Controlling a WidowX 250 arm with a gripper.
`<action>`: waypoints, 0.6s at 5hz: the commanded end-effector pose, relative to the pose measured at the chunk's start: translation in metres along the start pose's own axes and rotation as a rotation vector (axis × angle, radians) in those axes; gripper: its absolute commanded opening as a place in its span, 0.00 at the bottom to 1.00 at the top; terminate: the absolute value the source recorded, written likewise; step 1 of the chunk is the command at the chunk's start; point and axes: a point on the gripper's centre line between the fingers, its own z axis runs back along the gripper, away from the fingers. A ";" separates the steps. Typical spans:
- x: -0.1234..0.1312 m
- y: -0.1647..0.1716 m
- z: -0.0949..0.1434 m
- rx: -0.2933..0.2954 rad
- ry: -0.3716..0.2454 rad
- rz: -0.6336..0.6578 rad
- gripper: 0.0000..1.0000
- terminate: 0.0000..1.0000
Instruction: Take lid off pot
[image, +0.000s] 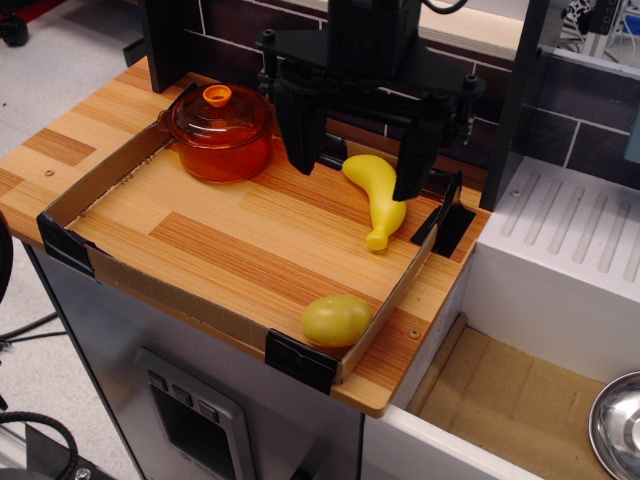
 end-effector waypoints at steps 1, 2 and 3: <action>0.000 0.000 0.000 0.000 0.000 0.000 1.00 0.00; 0.016 0.024 0.007 -0.122 0.041 0.018 1.00 0.00; 0.034 0.051 0.003 -0.115 0.033 0.046 1.00 0.00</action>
